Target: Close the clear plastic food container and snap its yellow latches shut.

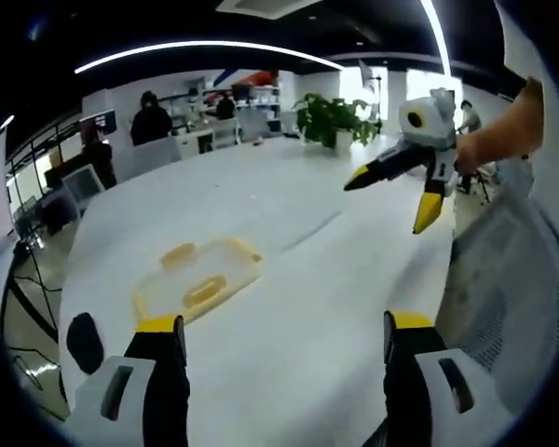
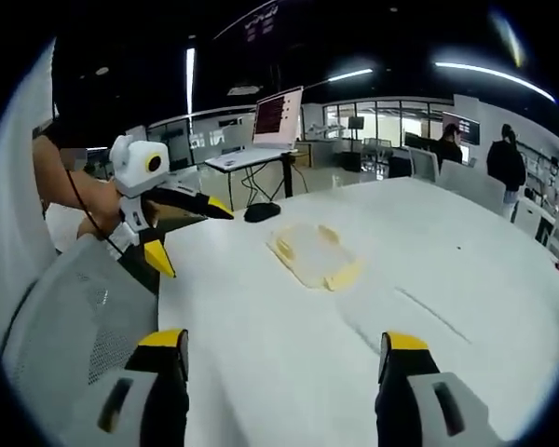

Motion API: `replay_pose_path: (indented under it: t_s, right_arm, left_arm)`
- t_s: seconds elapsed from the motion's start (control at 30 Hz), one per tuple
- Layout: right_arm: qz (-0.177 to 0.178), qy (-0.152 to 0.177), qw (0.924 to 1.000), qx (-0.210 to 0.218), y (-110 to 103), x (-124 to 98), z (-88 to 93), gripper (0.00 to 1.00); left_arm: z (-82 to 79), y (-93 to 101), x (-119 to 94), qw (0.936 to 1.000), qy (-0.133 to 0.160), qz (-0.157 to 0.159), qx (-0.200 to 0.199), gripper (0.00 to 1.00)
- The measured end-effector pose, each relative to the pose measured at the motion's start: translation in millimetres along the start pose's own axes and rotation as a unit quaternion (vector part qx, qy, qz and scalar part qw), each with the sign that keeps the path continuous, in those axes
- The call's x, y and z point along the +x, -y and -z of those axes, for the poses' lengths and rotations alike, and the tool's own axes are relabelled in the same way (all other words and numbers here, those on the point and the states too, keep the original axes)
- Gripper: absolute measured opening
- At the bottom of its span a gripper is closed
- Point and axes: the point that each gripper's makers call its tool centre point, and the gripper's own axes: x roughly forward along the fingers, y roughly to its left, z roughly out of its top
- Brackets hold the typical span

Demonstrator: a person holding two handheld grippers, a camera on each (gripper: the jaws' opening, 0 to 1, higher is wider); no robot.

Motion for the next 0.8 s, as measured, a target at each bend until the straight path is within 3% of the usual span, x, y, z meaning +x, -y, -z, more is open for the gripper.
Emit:
replay_pose_path:
  t_s: [0.4,0.43,0.47,0.8]
  right_arm:
    - [-0.003,0.003,1.0,0.0,9.2,15.1,-16.8,0.82]
    - [-0.009,0.027,0.9993,0.026,7.2,15.8,-26.5,0.82]
    - [-0.009,0.028,0.9993,0.021,7.9,15.3,-28.0,0.83]
    - [-0.009,0.011,0.9999,0.0,12.5,24.5,-30.8,0.81]
  left_arm:
    - [5.4,-9.4,2.5,0.9998,-0.014,0.003,0.011,0.85]
    - [5.6,-11.1,2.5,0.9998,-0.015,0.002,0.012,0.85]
    - [5.5,-12.2,2.5,0.9998,-0.015,0.001,0.014,0.85]
    - [6.5,-26.4,2.7,0.9996,-0.021,0.0,0.021,0.84]
